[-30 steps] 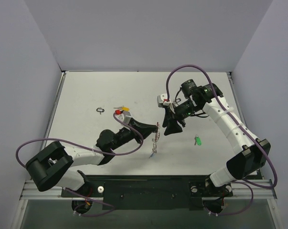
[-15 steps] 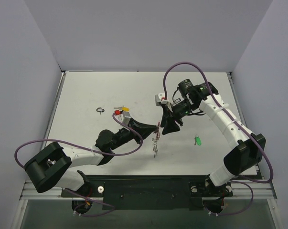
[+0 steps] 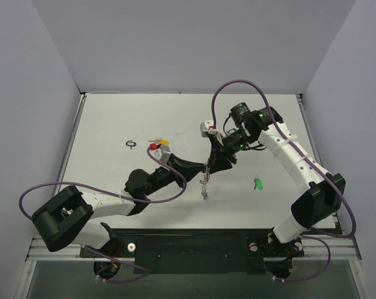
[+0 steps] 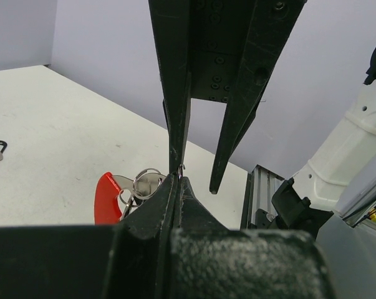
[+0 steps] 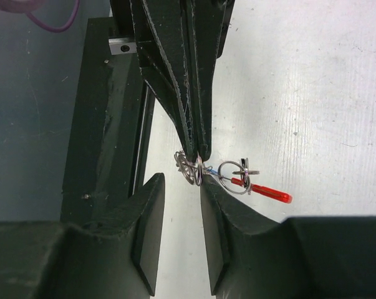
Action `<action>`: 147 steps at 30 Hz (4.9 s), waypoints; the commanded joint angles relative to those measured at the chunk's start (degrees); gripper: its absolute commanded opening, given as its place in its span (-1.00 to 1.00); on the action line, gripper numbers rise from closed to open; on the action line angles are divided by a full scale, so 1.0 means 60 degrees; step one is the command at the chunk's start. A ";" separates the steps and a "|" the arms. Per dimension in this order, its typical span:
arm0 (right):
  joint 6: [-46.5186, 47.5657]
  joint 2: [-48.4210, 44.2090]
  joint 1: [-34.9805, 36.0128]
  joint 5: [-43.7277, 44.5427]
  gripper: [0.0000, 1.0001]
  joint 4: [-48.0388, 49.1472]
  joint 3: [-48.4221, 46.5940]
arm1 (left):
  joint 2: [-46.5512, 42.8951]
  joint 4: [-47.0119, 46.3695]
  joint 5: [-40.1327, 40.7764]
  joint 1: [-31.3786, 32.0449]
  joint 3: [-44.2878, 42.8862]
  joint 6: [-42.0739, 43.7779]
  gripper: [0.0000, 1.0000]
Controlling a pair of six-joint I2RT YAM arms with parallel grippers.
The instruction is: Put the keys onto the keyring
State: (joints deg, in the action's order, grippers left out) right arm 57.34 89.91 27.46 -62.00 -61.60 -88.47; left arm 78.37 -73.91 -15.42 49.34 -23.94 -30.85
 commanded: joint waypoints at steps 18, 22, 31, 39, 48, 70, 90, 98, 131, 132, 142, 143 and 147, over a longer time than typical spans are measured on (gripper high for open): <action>-0.0796 0.0104 0.0301 -0.0199 -1.00 0.0116 -0.0329 | -0.0141 -0.2726 0.0094 -0.0021 -0.0272 0.0103 -1.00; -0.0914 -0.0072 0.0301 -0.0418 -1.00 0.0014 -0.0256 | -0.0142 -0.2697 0.0080 -0.0050 -0.0228 0.0088 -1.00; -0.0870 -0.0131 0.0301 -0.0609 -0.75 -0.0133 -0.0300 | -0.0215 -0.2579 -0.0008 -0.0108 -0.0199 0.0103 -1.00; -0.0651 -0.0161 0.0155 -0.0566 -0.58 -0.0338 -0.0344 | -0.0273 -0.2535 -0.0022 -0.0167 -0.0096 0.0132 -1.00; -0.0387 -0.0131 0.0110 -0.0536 -0.59 -0.0543 -0.0402 | -0.0332 -0.2506 -0.0037 -0.0240 -0.0067 0.0103 -1.00; -0.2726 -0.0175 0.0374 0.0839 -1.00 0.0640 -0.0374 | -0.0302 -0.2404 0.0298 -0.0255 -0.0023 -0.0072 -1.00; -0.6583 -0.0483 0.0418 0.2730 -1.00 0.3060 0.0491 | -0.3205 0.4364 0.2801 0.1470 0.0650 0.2694 0.03; -0.6730 -0.0497 0.0418 0.2730 -1.00 0.3134 0.0579 | -0.1448 0.3107 0.3974 0.2411 0.1002 0.3910 0.06; -0.6950 -0.0439 0.0359 0.2554 -1.00 0.3265 0.0652 | 0.1089 0.2093 0.5293 0.1986 -0.0433 0.4292 -0.23; -0.6950 -0.0424 0.0359 0.2555 -1.00 0.3265 0.0638 | 0.1118 0.2181 0.5469 0.1986 -0.0448 0.4307 -0.32; -0.7052 -0.0366 0.0359 0.2803 -1.00 0.3222 0.0653 | 0.0972 0.2533 0.6056 0.1972 -0.0550 0.4366 -1.00; -0.7038 -0.0351 0.0359 0.2891 -1.00 0.3221 0.0653 | 0.0928 0.2533 0.6056 0.1986 -0.0536 0.4365 -1.00; -0.6979 -0.0278 0.0316 0.3038 -1.00 0.2900 0.0521 | 0.0723 0.2825 0.6392 0.1986 -0.0507 0.4365 -1.00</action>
State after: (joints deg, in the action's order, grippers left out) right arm 16.05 88.42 29.61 -43.72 -41.39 -84.79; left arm 84.84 -58.39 19.40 61.65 -25.28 -4.78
